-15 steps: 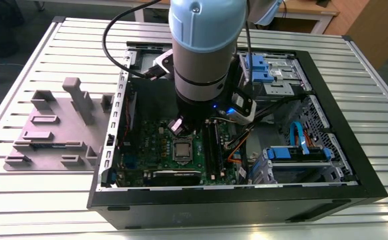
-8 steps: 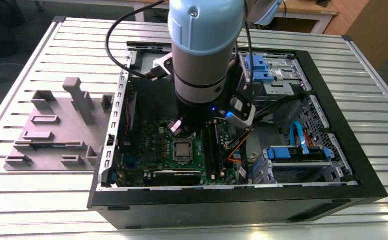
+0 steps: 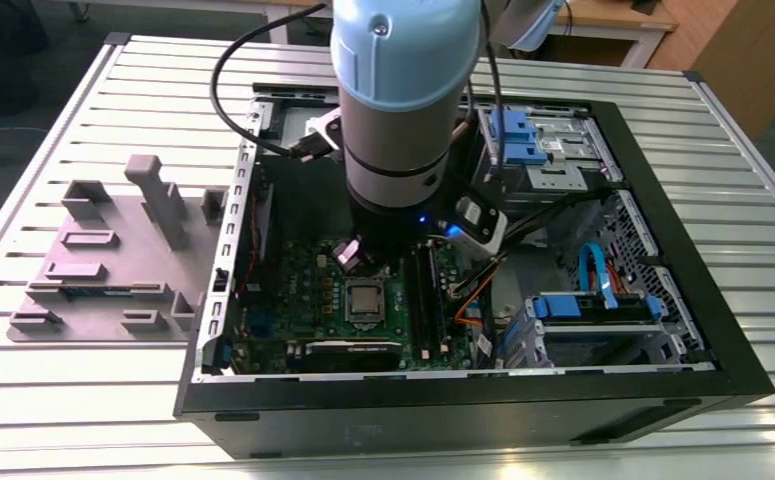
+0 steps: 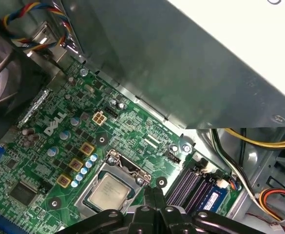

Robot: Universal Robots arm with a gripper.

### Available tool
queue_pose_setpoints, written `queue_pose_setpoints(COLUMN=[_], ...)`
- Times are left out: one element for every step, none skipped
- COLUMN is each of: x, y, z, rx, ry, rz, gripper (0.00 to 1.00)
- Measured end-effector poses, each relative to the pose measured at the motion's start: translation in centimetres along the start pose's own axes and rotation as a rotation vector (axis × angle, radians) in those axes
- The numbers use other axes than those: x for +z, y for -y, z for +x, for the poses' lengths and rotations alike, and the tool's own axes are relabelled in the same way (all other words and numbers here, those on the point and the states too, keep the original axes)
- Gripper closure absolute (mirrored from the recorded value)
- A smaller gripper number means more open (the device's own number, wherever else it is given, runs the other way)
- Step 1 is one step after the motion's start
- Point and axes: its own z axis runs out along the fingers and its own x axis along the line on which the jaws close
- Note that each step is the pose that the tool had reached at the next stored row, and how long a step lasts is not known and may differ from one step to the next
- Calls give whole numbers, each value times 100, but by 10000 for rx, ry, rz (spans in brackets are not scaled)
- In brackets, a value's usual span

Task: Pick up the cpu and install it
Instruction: 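Install the first cpu locking lever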

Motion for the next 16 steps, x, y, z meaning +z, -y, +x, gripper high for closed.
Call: queue_pose_setpoints(x=[2, 5, 10, 14, 19, 24, 31, 38, 45, 51, 55, 57, 61, 65, 68, 69], y=[-4, -8, -13, -18, -22, -25, -26, -25, -24, -23, -22, -21, -19, -18, -16, -14], z=[4, 11, 17, 24, 32, 37, 40, 41, 43, 44, 46, 47, 48, 50, 51, 53], rx=[13, 31, 53, 79, 113, 155, 207, 253, 306, 365, 435, 525, 611, 688, 761, 816], ry=[-3, -6, -7, -11, -13, -16, -17, -20, -22, -22, -19, -14, -7, -1, 5, 9], rz=[6, 13, 21, 32, 45, 58, 73, 88, 104, 118, 130, 143, 154, 164, 173, 181], gripper=[89, 89, 89, 89, 89, 89, 89, 89, 89, 89, 89, 89, 89, 89, 89, 89])
